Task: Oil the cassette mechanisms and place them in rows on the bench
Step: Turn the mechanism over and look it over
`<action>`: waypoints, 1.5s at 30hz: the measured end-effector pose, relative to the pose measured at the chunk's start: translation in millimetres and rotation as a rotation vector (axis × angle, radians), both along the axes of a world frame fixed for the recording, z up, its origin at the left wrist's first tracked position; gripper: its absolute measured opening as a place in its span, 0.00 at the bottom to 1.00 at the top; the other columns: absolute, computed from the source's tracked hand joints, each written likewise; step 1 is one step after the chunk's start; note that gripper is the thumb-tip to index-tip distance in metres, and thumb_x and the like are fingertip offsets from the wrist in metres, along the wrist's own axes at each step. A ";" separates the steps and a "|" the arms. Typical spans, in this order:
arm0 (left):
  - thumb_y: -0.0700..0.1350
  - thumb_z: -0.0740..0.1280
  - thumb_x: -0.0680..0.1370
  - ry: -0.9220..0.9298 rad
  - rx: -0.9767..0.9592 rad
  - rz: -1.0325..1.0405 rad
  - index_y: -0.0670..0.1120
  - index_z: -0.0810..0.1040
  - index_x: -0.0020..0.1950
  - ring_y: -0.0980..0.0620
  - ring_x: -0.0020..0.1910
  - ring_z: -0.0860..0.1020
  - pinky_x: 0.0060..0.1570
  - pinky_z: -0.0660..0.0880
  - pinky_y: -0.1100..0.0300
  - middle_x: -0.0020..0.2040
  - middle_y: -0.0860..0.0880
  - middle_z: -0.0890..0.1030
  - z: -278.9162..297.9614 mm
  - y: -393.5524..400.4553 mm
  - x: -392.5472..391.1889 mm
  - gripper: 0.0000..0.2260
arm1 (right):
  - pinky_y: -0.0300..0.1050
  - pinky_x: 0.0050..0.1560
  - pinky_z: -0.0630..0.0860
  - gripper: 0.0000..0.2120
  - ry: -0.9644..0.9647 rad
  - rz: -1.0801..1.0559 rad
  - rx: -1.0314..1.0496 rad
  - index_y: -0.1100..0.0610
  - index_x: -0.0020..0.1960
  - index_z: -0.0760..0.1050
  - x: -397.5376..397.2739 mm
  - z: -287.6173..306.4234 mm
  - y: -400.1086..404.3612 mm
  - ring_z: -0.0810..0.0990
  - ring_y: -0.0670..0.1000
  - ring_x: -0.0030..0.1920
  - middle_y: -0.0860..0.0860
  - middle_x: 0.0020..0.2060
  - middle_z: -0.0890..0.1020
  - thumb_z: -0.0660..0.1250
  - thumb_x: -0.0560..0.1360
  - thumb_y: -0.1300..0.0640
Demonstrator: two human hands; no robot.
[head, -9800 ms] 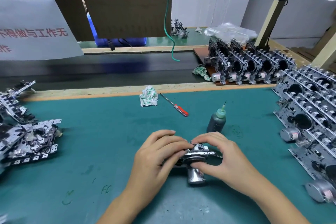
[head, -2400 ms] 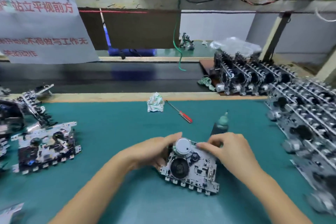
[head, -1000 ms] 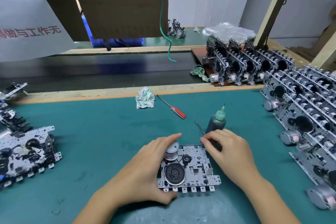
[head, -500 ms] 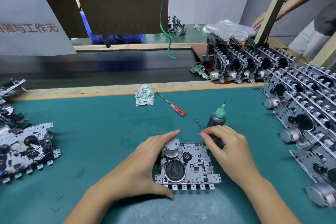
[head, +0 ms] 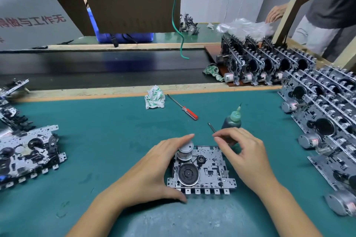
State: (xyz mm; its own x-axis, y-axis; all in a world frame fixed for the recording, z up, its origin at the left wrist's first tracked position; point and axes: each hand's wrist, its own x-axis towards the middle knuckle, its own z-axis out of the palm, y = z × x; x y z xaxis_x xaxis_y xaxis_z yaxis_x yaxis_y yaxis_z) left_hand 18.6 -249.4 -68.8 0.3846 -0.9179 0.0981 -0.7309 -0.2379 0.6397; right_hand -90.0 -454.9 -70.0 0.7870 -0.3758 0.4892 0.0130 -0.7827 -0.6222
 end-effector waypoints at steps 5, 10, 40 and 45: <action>0.60 0.77 0.61 -0.100 -0.026 0.007 0.69 0.45 0.73 0.67 0.69 0.56 0.66 0.52 0.76 0.67 0.69 0.53 -0.1 -2.4 -2.6 0.51 | 0.39 0.44 0.73 0.06 -0.188 -0.115 0.064 0.48 0.48 0.75 2.4 0.4 -0.3 0.76 0.45 0.43 0.43 0.41 0.77 0.66 0.72 0.48; 0.59 0.78 0.61 -0.149 -0.051 0.003 0.68 0.45 0.73 0.68 0.68 0.56 0.65 0.52 0.77 0.66 0.69 0.54 1.5 -3.4 -4.7 0.52 | 0.44 0.52 0.72 0.30 -0.154 -0.286 0.346 0.47 0.59 0.64 9.6 -2.4 -12.9 0.72 0.47 0.54 0.50 0.53 0.72 0.77 0.65 0.59; 0.53 0.80 0.61 0.197 -0.122 0.050 0.71 0.48 0.71 0.64 0.72 0.59 0.70 0.59 0.67 0.72 0.65 0.59 -14.1 -3.3 4.5 0.51 | 0.44 0.60 0.71 0.51 0.798 0.295 -0.590 0.53 0.72 0.57 7.0 32.4 12.7 0.71 0.50 0.63 0.46 0.64 0.70 0.73 0.57 0.33; 0.57 0.81 0.56 0.624 -0.309 0.121 0.59 0.54 0.73 0.66 0.69 0.66 0.65 0.64 0.70 0.72 0.62 0.63 -9.9 -5.4 5.2 0.52 | 0.39 0.54 0.73 0.39 0.617 0.298 -0.288 0.44 0.61 0.70 2.2 43.7 5.1 0.78 0.43 0.54 0.38 0.53 0.79 0.72 0.54 0.32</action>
